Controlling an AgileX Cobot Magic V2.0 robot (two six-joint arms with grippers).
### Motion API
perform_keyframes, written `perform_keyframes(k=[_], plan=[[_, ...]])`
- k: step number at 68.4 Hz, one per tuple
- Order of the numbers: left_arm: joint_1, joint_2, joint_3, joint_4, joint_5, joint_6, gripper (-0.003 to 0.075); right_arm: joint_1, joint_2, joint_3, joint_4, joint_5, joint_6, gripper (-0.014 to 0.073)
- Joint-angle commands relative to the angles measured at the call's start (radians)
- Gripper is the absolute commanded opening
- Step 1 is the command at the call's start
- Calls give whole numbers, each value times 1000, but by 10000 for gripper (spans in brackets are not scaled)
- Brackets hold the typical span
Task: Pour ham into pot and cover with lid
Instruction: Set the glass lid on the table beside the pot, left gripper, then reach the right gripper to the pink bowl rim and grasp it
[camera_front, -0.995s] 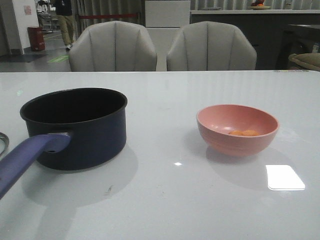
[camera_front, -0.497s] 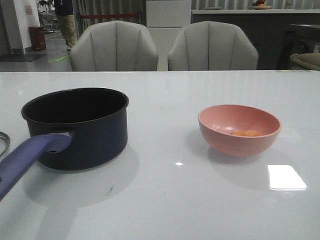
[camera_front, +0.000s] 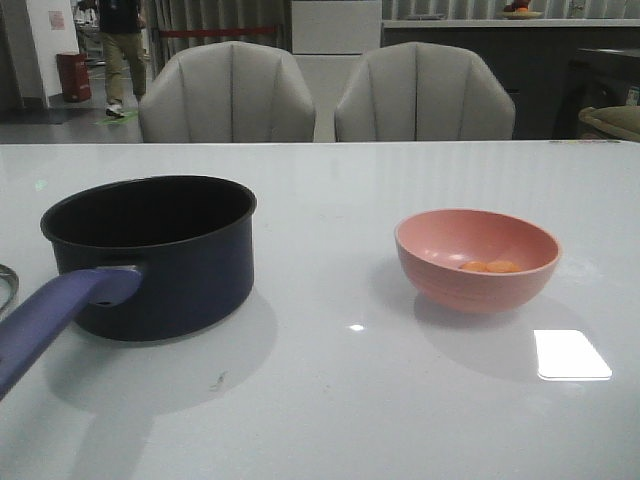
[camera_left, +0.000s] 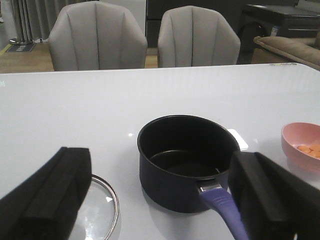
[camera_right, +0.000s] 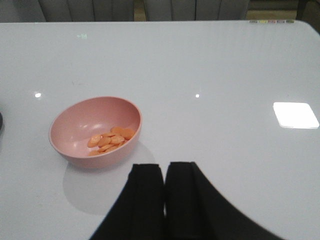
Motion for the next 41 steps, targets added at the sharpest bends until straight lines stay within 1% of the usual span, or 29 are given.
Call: perform_keyframes(k=[1, 3, 13, 17, 20, 21, 22, 30, 41], plan=[[-8, 11, -29, -10, -76, -1, 603, -2, 105, -78, 33, -67, -6, 194], [-8, 11, -29, -10, -76, -1, 603, -2, 153, -97, 36, -64, -6, 223], [-8, 11, -29, -10, -78, -1, 603, -2, 392, -229, 46, -43, -6, 440], [-8, 11, -29, -10, -78, -1, 603, -2, 489, -282, 71, -40, -6, 481], [-8, 11, -29, -10, -78, -1, 603, -2, 531, -304, 87, -41, -6, 486], [-8, 11, -29, -10, -78, -1, 603, -2, 585, -326, 108, -44, -6, 484], [-8, 11, -29, -10, -78, -1, 603, -2, 585, -331, 108, -46, -6, 484], [-8, 11, -29, -10, -78, -1, 603, -2, 788, -441, 175, -56, -6, 484], [-8, 11, -29, -10, -78, -1, 603, -2, 1011, -571, 188, -57, -6, 484]])
